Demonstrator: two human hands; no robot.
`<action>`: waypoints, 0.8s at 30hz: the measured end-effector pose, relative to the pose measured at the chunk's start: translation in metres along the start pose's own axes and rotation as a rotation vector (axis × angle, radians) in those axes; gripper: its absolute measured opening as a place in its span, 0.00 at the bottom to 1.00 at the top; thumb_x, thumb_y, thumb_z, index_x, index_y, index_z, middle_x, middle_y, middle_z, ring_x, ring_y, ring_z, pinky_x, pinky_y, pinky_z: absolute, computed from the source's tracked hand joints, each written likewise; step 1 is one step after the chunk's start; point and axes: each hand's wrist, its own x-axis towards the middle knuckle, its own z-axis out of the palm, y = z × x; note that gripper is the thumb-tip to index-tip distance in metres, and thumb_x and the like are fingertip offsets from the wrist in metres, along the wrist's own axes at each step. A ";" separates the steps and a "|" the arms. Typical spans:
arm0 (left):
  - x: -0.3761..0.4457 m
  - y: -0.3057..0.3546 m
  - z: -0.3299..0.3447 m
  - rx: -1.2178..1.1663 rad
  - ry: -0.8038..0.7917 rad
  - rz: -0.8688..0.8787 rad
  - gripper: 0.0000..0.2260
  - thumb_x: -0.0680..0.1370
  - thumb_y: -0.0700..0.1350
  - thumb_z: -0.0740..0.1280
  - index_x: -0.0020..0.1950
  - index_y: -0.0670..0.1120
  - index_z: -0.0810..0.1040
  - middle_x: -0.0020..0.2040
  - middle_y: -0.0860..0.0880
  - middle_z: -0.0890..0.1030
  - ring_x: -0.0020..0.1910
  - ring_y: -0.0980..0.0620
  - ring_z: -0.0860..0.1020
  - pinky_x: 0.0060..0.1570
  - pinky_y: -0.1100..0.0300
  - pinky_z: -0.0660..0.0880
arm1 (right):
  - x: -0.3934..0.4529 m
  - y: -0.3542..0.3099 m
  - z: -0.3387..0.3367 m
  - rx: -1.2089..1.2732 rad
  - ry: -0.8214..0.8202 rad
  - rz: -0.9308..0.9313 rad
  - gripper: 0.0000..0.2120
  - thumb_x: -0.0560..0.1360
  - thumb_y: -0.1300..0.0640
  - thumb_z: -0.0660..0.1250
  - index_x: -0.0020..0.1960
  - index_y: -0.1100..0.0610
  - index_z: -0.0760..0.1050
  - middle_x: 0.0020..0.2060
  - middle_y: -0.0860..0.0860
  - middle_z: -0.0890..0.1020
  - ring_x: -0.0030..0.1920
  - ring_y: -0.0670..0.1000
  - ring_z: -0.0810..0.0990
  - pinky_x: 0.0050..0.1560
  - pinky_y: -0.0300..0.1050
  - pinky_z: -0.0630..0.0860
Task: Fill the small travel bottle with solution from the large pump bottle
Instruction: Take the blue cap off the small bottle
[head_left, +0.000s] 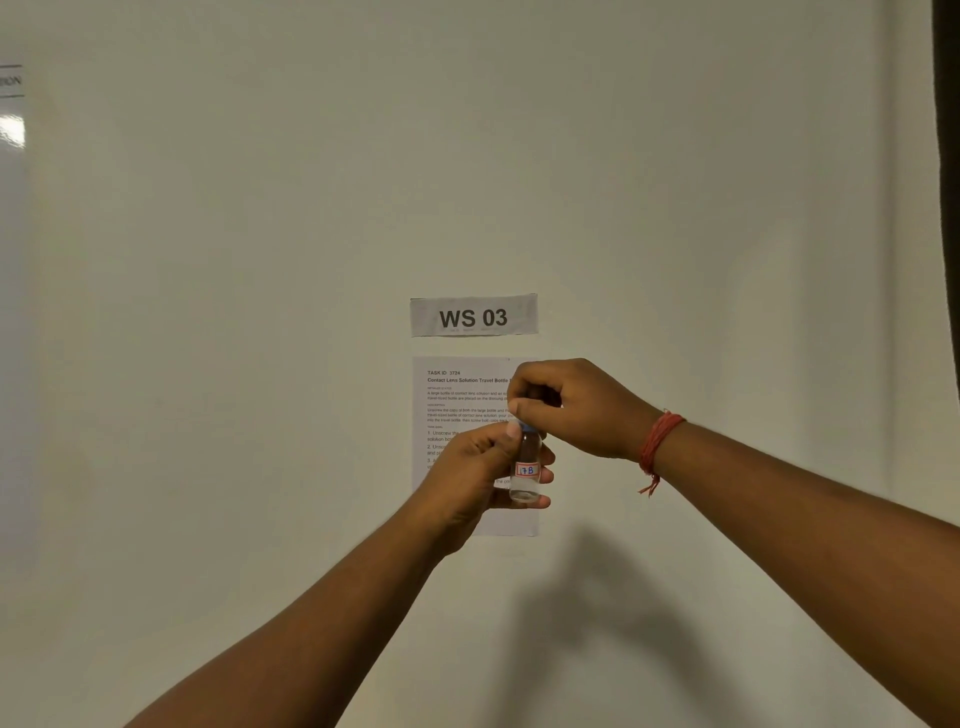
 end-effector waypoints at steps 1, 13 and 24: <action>0.000 0.000 0.000 -0.001 0.004 -0.003 0.19 0.79 0.56 0.62 0.56 0.42 0.82 0.48 0.44 0.85 0.48 0.45 0.85 0.54 0.38 0.82 | 0.000 0.000 0.000 -0.001 0.003 0.002 0.04 0.77 0.54 0.66 0.44 0.53 0.76 0.39 0.53 0.81 0.41 0.53 0.80 0.45 0.53 0.81; -0.001 0.002 -0.002 -0.005 0.002 -0.005 0.20 0.77 0.57 0.63 0.55 0.42 0.83 0.49 0.44 0.85 0.48 0.46 0.85 0.54 0.39 0.82 | 0.003 -0.001 0.000 -0.016 0.036 -0.024 0.03 0.76 0.55 0.67 0.44 0.54 0.77 0.39 0.49 0.81 0.39 0.50 0.78 0.42 0.45 0.80; 0.000 0.003 -0.007 -0.007 -0.002 -0.011 0.19 0.81 0.55 0.61 0.58 0.42 0.82 0.48 0.45 0.86 0.48 0.47 0.85 0.50 0.45 0.84 | 0.007 -0.002 -0.003 -0.037 0.084 -0.048 0.06 0.75 0.52 0.70 0.46 0.54 0.79 0.40 0.50 0.81 0.41 0.50 0.79 0.45 0.47 0.80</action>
